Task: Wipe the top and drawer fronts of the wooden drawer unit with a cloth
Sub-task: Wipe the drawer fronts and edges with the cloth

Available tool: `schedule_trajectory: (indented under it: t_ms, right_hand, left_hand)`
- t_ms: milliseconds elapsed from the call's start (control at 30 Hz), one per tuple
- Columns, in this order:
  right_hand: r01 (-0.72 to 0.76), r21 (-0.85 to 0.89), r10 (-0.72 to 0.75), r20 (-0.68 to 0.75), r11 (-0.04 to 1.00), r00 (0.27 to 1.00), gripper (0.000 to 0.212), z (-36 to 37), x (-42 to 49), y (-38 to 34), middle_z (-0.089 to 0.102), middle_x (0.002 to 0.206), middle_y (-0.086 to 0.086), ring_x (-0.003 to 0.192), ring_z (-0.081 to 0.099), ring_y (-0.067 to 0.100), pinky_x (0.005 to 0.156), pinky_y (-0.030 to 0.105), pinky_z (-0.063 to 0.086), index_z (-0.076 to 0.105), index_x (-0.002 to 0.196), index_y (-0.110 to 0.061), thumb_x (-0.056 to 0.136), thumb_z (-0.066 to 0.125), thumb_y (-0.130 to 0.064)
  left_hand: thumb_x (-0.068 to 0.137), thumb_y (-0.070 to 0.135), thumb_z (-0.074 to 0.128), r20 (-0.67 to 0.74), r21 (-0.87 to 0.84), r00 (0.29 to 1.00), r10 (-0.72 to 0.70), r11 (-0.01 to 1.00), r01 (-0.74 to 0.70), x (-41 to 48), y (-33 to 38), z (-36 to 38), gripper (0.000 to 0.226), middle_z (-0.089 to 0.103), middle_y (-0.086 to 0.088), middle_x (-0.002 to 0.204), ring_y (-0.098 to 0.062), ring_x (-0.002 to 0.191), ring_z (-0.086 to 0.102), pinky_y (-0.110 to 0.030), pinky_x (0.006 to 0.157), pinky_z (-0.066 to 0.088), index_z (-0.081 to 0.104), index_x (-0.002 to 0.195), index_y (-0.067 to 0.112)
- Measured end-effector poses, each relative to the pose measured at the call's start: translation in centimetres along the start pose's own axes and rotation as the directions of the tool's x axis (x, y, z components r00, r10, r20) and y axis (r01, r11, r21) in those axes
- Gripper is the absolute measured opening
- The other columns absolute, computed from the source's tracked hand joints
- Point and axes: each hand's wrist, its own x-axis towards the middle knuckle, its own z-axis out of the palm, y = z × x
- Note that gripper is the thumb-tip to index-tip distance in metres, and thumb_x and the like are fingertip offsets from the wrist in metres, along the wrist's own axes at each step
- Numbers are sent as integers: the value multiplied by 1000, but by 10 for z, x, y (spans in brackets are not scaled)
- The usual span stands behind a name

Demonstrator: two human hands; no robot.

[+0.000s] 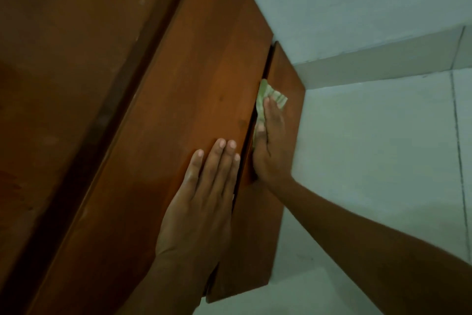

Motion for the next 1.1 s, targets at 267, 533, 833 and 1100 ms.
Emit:
schedule_trajectory:
  t_ms: [267, 533, 833, 1100]
  right_hand:
    - [-312, -104, 318, 42, 944, 947, 59, -20, 111, 55, 29, 161, 13, 149, 28, 25, 123, 37, 22, 25, 155, -7, 101, 26, -29]
    - [-677, -189, 688, -10, 712, 726, 51, -40, 73, 64, 52, 144, 13, 127, 53, 33, 106, 37, 42, 32, 154, -23, 103, 36, -24]
    - [-719, -195, 739, 51, 667, 672, 54, -26, -66, 15, 44, 152, 15, 130, 51, 36, 105, 36, 40, 14, 158, -30, 106, 30, -33]
    - [-788, -181, 808, 162, 589, 567, 60, -24, -217, -32, 54, 143, 11, 117, 63, 34, 97, 47, 54, 18, 154, -41, 102, 37, -17]
  left_hand:
    - [96, 32, -10, 29, 40, 1000, 5, 999, -6, 2, 1, 2, 65, -35, -30, 154, -44, 143, -32, -59, 112, -26, -24, 149, -5]
    - [99, 34, -6, 73, 46, 997, 9, 999, -12, 2, 2, -5, 65, -41, -28, 150, -43, 141, -37, -58, 108, -29, -32, 144, -4]
    - [103, 42, 9, 26, 43, 999, -46, 998, 45, 3, 2, -1, 72, -34, -27, 155, -42, 144, -31, -58, 114, -23, -25, 149, -2]
    - [103, 38, 7, 103, -56, 995, -12, 998, 18, -6, 1, -14, 66, -21, -17, 164, -32, 150, -23, -50, 121, -15, -18, 153, 4]
